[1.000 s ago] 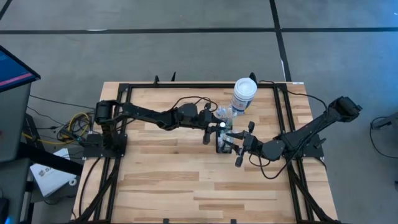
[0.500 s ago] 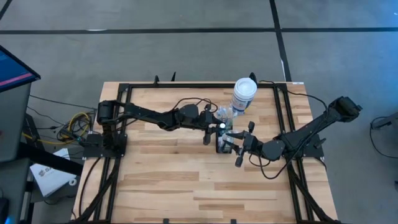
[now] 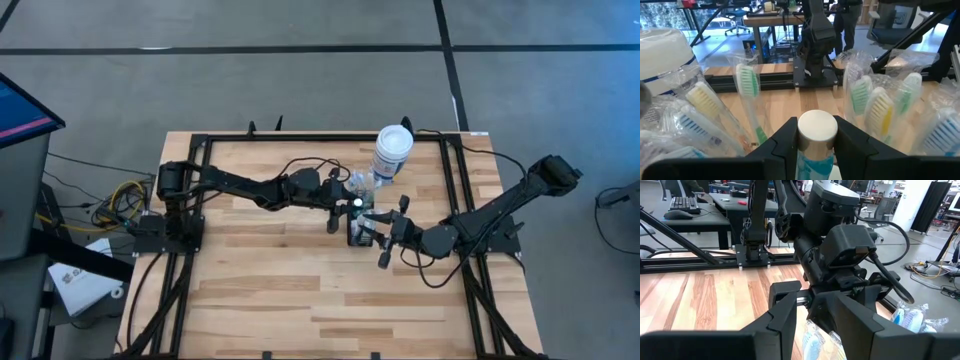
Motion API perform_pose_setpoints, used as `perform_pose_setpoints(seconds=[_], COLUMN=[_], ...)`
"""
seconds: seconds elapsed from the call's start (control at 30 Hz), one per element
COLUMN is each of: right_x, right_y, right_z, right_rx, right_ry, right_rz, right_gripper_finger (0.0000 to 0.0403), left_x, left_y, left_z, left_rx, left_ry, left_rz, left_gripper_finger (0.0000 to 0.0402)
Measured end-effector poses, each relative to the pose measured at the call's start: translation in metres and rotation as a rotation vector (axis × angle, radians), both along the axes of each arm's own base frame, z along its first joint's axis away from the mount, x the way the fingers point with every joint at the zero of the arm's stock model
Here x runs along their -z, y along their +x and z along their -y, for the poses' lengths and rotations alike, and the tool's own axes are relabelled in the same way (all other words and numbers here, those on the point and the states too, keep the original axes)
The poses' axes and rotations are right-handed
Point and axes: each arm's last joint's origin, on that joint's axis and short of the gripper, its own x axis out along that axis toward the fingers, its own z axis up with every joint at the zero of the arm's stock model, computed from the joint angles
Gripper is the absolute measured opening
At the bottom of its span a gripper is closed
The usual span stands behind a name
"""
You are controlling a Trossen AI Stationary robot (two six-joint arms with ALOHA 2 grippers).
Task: Pick & Place toothbrushing station
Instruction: Put the blue liquid mouthwash into the wire mesh organizer, then return to Home Position
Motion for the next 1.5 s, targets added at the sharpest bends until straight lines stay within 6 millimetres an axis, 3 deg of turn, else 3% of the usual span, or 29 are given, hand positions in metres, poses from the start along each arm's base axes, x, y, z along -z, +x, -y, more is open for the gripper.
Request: perform_pose_setpoints(seconds=[0.37,0.77,1.07,1.5], right_x=[0.0,0.0,0.0,0.0], right_y=[0.0,0.0,0.0,0.0], right_z=[0.0,0.0,0.0,0.0], right_rx=[0.0,0.0,-0.001,-0.001], right_ry=[0.001,0.001,0.001,0.001], right_rz=[0.001,0.001,0.001,0.001], right_gripper_finger=[0.012,0.012,0.012,0.012], left_x=[0.03,0.031,0.031,0.031], left_y=[0.008,0.008,0.008,0.008], left_z=[-0.001,0.001,0.003,0.003], left_rx=[-0.001,0.004,0.008,0.009], left_ry=[-0.013,-0.016,-0.016,-0.017], left_rz=[-0.058,-0.061,-0.063,-0.063], left_gripper_finger=[0.0092,0.0094,0.012,0.0095])
